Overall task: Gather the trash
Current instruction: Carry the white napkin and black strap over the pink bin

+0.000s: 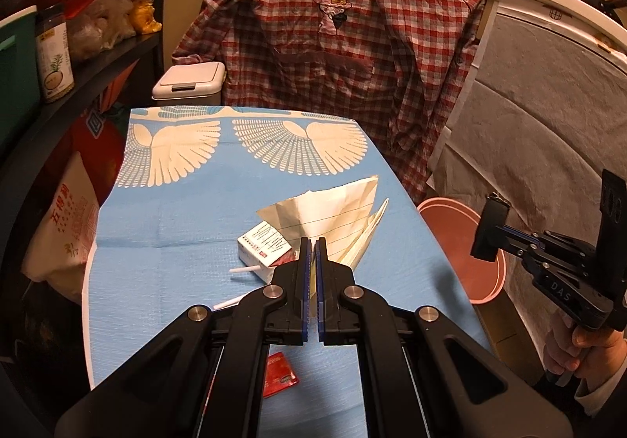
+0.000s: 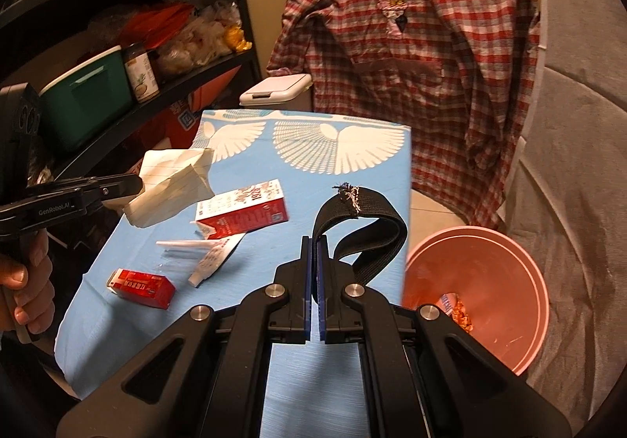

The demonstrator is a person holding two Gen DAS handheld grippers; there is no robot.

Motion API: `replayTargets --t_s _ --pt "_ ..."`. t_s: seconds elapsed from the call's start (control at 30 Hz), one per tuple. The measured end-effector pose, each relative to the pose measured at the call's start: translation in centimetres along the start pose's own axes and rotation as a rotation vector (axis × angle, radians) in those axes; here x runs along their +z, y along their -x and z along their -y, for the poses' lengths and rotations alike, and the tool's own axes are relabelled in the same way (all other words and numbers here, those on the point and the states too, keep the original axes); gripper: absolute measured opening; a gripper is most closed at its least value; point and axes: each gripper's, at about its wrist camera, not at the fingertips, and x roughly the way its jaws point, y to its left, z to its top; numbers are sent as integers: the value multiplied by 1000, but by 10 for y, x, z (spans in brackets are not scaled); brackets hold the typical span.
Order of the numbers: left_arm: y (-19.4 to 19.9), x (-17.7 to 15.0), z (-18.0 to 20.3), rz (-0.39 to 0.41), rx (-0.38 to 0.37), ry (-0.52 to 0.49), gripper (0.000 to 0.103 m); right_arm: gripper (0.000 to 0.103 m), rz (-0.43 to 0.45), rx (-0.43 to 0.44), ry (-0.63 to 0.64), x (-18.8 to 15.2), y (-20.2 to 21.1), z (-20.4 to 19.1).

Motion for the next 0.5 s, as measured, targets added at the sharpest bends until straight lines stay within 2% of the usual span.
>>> replayTargets --t_s 0.5 --pt "-7 8 22 30 12 11 2 3 49 -52 -50 6 20 38"
